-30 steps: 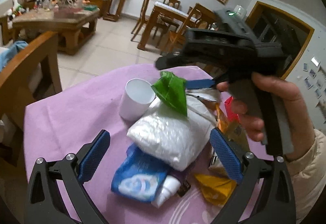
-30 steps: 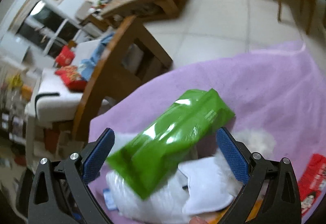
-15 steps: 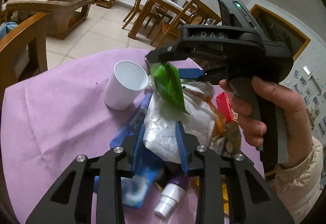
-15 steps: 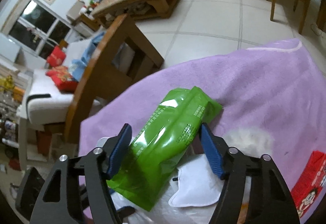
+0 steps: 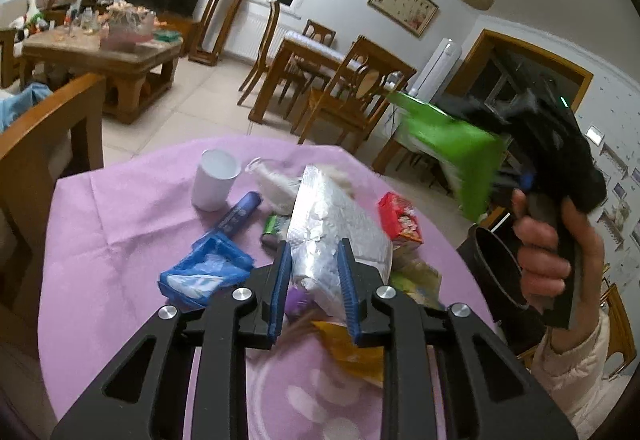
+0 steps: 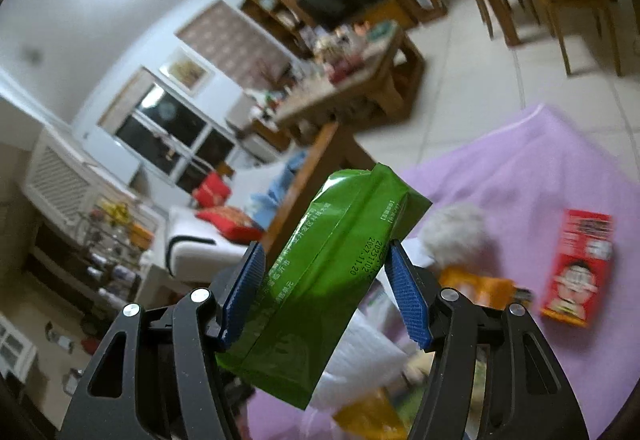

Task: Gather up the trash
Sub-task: 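Grasp the green wrapper packet with the right tool while the left tool grasps the white plastic bag, then carry both items over the black bin and open both tools to drop them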

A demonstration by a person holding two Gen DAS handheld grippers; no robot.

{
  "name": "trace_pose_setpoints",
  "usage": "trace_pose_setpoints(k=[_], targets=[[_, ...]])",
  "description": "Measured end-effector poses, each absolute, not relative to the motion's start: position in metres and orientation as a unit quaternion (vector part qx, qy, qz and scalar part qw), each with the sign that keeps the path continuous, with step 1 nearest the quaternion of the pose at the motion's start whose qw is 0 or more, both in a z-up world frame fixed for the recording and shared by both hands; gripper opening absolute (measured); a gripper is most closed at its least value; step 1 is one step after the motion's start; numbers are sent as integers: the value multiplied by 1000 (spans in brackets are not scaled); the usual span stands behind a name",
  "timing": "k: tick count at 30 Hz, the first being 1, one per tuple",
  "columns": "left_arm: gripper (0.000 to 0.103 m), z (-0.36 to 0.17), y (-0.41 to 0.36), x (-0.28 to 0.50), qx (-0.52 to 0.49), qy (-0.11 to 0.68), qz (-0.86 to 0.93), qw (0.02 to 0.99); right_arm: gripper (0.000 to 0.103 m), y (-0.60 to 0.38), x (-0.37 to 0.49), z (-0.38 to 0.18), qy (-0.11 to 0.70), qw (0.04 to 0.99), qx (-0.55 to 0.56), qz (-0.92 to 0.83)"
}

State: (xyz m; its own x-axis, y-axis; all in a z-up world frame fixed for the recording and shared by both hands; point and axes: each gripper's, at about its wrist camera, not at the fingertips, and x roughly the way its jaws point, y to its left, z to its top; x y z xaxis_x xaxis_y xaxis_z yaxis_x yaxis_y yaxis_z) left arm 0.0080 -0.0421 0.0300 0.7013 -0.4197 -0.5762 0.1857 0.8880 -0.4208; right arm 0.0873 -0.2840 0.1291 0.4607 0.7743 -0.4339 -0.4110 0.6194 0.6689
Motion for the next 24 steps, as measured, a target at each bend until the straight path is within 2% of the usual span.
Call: trace_pose_setpoints(k=[9,16,24], targets=[[22,59,-112,-1,-139,334,-208,909,62,-471,1,133,278,883,263,271],[22,63,-199,24,-120,352,-267,889,62,-596,-44,103,247,907,285,187],[21,43,-328,82,-123,387,-374,834,62,-709,-83,38,239,917,310,83]])
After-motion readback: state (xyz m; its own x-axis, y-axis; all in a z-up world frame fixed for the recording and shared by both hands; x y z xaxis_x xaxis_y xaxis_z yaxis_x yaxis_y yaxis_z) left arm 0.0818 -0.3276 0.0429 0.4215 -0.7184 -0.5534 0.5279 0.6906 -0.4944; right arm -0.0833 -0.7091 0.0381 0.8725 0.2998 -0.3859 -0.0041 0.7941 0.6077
